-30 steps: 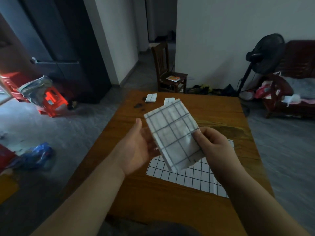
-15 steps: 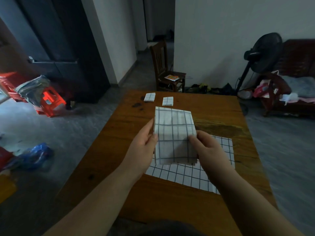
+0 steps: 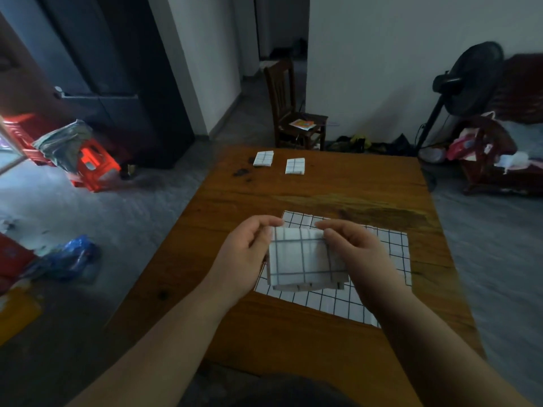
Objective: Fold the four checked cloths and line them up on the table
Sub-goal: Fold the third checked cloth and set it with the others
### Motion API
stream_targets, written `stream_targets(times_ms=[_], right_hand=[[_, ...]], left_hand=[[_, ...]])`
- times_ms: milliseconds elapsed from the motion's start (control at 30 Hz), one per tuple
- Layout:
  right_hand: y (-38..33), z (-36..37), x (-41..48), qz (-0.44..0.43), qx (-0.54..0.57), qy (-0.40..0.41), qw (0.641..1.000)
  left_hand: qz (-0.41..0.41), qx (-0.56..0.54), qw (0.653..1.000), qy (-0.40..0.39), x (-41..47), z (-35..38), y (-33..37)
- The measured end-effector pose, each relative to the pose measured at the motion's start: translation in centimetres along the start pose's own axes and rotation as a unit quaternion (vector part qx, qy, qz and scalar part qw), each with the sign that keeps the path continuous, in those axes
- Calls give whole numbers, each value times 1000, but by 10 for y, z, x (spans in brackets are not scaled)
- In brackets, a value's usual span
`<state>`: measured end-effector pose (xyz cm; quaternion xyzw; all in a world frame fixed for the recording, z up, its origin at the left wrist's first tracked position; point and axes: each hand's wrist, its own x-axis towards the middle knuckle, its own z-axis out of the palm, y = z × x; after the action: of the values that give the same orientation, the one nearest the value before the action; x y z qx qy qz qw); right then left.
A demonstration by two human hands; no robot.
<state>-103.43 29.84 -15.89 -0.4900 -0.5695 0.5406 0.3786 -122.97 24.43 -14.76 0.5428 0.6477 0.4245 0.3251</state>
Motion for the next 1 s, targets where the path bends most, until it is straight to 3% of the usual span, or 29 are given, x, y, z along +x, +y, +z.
stream_targets(times_ms=[267,467,667,800,900,1000], right_hand=[[8,16,6,-41,-129,-21,991],[9,17,7,-18,-24,-32,999],[7,10,9,-44,-31,-6,999],[6,10,9,-61,-145,-13,987],[8,8,11,-117,-255,3,960],[9,5,12,-135,-288,12,948]], left_hand=[[-41,15,997,63,3,-11,-16],[-79,-104,989,65,-2,-11,-10],[-48,-37,997,39,1,-8,-12],[-28,96,995,24,4,-3,-9],[-3,167,986,27,7,1,-9],[27,246,969,24,11,2,-10]])
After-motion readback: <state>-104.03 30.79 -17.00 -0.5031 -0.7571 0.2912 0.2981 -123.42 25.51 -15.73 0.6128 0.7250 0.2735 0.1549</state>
